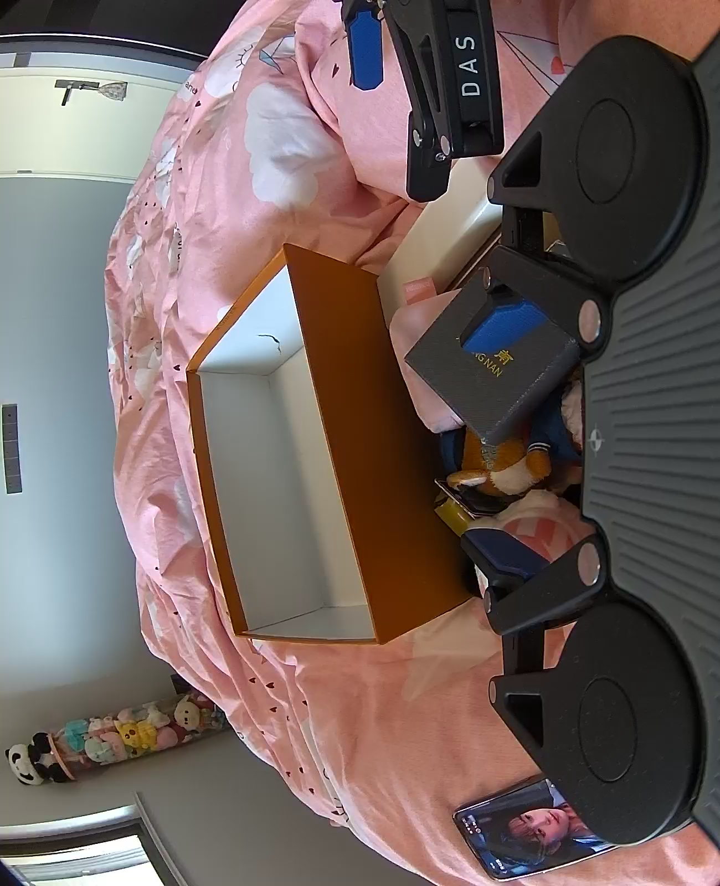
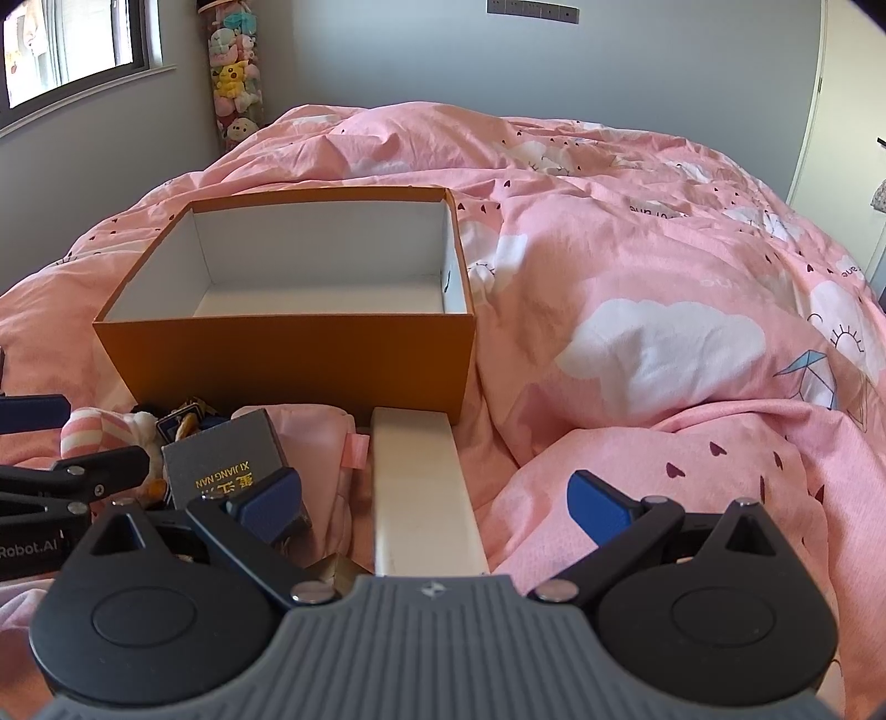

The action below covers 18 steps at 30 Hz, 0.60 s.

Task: Organize objects
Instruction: 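Reach the left gripper toward the small tan box in the pile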

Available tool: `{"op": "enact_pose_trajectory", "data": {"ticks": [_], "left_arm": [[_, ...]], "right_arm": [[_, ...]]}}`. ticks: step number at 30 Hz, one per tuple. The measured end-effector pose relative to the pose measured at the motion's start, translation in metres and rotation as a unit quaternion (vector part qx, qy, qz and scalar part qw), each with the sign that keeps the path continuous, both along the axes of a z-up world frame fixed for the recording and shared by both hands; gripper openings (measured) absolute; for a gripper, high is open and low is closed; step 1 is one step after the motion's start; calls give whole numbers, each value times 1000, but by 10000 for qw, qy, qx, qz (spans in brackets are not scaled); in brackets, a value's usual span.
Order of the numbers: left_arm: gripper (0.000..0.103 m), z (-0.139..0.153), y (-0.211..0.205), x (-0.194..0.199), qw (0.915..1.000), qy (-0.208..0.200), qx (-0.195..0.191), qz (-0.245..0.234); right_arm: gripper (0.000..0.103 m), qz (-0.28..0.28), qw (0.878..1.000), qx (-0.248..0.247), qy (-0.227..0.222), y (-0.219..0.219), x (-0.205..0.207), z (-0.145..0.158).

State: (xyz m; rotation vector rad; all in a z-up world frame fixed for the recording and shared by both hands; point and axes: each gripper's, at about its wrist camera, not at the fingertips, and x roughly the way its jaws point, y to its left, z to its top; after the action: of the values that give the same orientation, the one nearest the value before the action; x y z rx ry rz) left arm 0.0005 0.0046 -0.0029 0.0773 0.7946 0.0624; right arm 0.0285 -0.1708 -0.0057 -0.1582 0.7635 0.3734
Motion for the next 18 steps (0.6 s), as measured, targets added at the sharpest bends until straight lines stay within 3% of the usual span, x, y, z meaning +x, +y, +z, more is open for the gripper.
{"op": "enact_pose_trajectory", "data": {"ticks": [12,18], "left_arm": [[85,-1,-2,0,10000,50,25,-2],[75,-2,8,4,9995,273,-105,-91]], "right_arm": [[102,-10,9999,24,102,-2,2,-1],[102,72,9995,54,289,-1,6,-4]]}}
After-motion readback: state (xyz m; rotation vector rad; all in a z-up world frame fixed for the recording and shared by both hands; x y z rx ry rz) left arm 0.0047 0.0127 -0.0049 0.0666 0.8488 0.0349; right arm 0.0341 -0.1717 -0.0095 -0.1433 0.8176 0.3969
